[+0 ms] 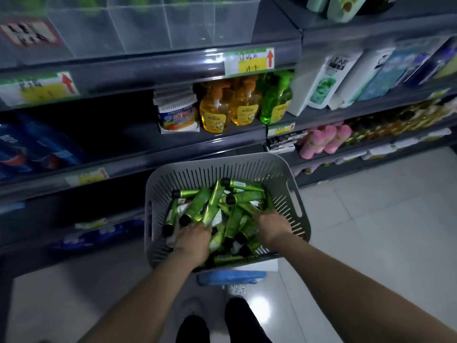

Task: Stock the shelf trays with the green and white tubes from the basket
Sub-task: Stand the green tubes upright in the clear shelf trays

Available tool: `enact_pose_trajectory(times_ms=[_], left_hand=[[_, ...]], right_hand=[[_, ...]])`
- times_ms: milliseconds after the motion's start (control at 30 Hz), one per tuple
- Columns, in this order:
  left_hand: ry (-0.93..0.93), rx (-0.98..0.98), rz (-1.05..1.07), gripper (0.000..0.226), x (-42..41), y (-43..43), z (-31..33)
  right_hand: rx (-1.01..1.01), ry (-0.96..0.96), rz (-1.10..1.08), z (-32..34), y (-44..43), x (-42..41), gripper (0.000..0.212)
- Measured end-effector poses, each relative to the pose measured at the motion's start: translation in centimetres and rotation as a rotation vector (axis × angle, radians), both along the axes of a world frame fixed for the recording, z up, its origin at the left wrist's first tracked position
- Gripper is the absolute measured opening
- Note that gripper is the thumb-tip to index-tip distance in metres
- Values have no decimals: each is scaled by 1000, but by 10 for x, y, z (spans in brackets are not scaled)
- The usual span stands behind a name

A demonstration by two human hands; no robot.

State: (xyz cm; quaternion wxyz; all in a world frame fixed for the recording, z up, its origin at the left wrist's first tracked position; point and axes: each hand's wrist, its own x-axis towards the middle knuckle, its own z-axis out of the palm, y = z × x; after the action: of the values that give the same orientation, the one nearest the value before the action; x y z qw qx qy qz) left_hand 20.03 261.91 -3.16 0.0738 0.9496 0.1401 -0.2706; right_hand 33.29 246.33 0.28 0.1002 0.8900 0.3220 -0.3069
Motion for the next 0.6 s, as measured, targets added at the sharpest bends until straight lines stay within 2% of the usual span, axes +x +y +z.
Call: enact_pose_trajectory(times_ms=[167,300,433,533,600], left_hand=[[95,-88,82,42,13,-7,-34],[170,-195,164,51,18,-10,-51],[110,-222,245,37,20,-9,-61],[101,-258,269,35,22,-7,-61],[109,-281,305,33,23,-3,-56]], right_hand=[[-62,56,46,-31,-7,22,45],[-97,74,128,-50,-5,36,49],[-150,16,271,-62,-3,44,49],[-145,-54,369,-60,-2,48,51],[-127,-34,407,-57,-2,53,47]])
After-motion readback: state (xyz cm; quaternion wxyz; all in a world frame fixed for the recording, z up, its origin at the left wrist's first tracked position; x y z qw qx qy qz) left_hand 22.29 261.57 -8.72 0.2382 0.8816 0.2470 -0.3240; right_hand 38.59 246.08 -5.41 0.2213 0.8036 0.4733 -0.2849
